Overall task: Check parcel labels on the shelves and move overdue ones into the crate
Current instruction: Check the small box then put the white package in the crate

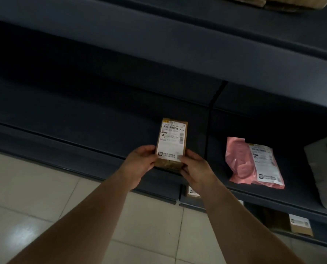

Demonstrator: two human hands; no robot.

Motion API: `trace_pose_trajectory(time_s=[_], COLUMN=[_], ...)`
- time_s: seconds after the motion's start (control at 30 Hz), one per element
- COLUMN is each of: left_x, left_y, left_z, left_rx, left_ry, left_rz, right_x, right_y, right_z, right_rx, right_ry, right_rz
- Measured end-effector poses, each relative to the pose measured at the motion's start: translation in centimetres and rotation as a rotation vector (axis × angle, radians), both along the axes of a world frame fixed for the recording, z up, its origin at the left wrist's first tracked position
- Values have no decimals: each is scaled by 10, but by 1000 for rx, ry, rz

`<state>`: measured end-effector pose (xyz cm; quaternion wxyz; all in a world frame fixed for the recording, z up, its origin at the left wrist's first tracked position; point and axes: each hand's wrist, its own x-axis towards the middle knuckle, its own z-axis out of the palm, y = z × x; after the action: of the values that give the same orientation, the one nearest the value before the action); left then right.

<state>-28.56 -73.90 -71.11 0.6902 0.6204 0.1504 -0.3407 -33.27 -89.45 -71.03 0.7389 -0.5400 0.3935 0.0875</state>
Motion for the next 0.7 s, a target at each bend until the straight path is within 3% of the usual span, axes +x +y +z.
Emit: trace_pose_trajectory(time_s=[0.13,0.23,0.37,0.47,0.6,0.7], left_x=[10,7,-19,-46,-77,-89], left_y=[-10,-15,-33,-63,-124,-168], left_z=[-8,-1,26,45,55,52], left_rx=[73,95,213,302,155,123], left_ry=[-62,-115,-257,-339,-187,-74], left_rz=[-7,-42,-14,-42,-192,-303], right_x=[17,13,-18,-50,-83,-102], right_y=[3,5,-17,-60,-136,-182], right_z=[-12,-11,12,37,44,40], right_rx=[-207,-185,-197,-405,-415,-333], right_ry=[3,14,3,19,97,181], right_rz=[108,147,-48,-192,-414,-399])
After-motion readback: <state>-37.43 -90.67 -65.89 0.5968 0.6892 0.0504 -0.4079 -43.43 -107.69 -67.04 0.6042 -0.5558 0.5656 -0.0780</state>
